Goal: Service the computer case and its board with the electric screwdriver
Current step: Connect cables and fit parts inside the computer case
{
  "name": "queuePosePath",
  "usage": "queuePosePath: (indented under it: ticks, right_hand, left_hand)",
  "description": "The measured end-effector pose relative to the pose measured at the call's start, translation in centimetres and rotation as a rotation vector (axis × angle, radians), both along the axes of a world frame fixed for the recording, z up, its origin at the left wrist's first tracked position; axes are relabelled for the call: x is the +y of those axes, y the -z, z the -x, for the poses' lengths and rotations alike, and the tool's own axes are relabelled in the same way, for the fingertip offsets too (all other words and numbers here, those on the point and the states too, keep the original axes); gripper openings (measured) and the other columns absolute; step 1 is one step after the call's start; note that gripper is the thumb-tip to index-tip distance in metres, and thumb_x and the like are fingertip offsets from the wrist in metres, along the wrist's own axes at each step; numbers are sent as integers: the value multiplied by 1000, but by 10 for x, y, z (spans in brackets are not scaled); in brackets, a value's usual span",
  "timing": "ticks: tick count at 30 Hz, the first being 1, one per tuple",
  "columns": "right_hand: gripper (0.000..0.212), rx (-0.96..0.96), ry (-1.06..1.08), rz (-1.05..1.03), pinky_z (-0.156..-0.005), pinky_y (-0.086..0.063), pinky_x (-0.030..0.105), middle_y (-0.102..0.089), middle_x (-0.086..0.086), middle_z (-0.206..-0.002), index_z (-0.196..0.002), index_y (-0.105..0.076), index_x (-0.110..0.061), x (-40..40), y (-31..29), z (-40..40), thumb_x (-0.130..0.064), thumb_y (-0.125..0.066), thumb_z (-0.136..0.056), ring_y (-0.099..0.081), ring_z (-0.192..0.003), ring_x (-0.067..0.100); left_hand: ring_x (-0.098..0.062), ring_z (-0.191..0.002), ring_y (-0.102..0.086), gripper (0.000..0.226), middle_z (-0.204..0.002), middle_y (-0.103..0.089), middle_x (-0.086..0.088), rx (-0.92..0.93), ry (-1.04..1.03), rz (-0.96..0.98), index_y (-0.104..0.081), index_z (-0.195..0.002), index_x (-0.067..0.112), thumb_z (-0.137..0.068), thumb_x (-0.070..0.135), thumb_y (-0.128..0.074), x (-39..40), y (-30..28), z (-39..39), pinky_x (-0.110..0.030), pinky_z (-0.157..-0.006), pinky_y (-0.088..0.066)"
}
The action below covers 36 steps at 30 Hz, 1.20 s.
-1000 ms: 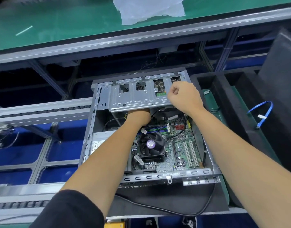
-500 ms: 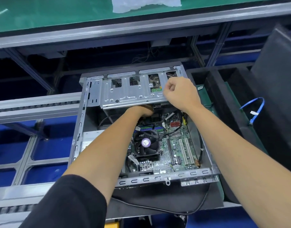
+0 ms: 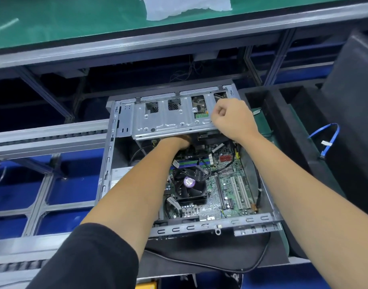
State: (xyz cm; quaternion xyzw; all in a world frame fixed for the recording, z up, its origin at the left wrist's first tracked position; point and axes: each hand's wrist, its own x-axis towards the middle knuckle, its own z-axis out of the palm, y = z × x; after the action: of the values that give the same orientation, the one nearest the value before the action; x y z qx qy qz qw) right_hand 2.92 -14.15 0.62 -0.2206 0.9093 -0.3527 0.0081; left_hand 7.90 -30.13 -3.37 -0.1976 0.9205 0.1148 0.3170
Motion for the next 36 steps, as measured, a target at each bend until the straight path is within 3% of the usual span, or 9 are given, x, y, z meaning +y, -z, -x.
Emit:
queuePosePath:
  ticks: [2,6,10,16,22,25,31,34,36]
  right_hand:
    - [15,-1,-1,-6,-57,-43,23,-63,-5,-70,-80,-67,-15,0,0,0,-15,-54,-88,-57,-68,15]
    - [14,0,-1,-12,-64,-48,29,-63,-5,-72,-79,-65,-15,0,0,-1,-16,-54,-87,-59,-71,19]
    - [12,-10,-7,0,-64,-47,29,-63,-6,-72,-79,-65,-14,0,0,-2,-16,-56,-87,-60,-73,21]
    - [11,-16,-23,7,-61,-40,26,-56,-14,-67,-77,-63,-19,1,-1,-2,-17,-57,-87,-53,-65,12]
    - [12,15,-7,5,-57,-38,20,-60,-9,-71,-80,-66,-14,1,0,-2,-15,-55,-85,-58,-74,21]
    - [13,20,-10,3,-57,-38,21,-59,-9,-69,-79,-65,-14,0,1,-2,-15,-54,-85,-59,-73,22]
    - [13,21,-14,7,-60,-44,28,-58,-10,-66,-77,-65,-14,0,1,-2,-16,-55,-85,-60,-73,22]
    - [14,26,-18,-2,-65,-49,31,-60,-9,-68,-79,-66,-13,-1,0,-3,-16,-54,-87,-60,-74,22]
    - [14,19,-17,-5,-62,-46,29,-59,-11,-68,-78,-66,-15,0,0,-2,-16,-54,-87,-59,-74,20]
  left_hand:
    - [-24,-141,-26,48,-156,-22,-6,9,50,0,-23,-150,17,-104,28,-22,2,8,2,-40,-115,-23]
    - [-31,-121,-51,37,-133,-54,-13,80,44,176,-54,-129,9,-99,24,-37,7,8,-4,-41,-96,-40]
    - [-28,-114,-56,32,-122,-61,-8,45,76,302,-61,-118,10,-97,25,-41,7,11,-12,-37,-88,-41]
    - [-33,-137,-30,46,-151,-33,-7,-6,78,413,-33,-145,12,-99,19,-36,12,7,-15,-43,-107,-29]
    - [-34,-113,-51,28,-122,-57,-5,93,385,541,-60,-119,11,-94,12,-46,8,9,-22,-46,-86,-42]
    - [-34,-109,-53,28,-118,-60,-5,173,378,499,-64,-112,14,-95,15,-41,5,7,-26,-44,-84,-44]
    - [-34,-102,-59,33,-119,-60,-15,384,315,310,-53,-121,5,-96,25,-48,20,6,-20,-43,-77,-48]
    - [-22,-69,-53,45,-85,-60,-10,244,311,41,-53,-84,6,-99,46,-38,20,10,-14,-33,-65,-39]
    - [-24,-67,-54,61,-70,-54,-6,160,313,-84,-48,-68,7,-95,59,-31,25,12,-10,-33,-60,-37]
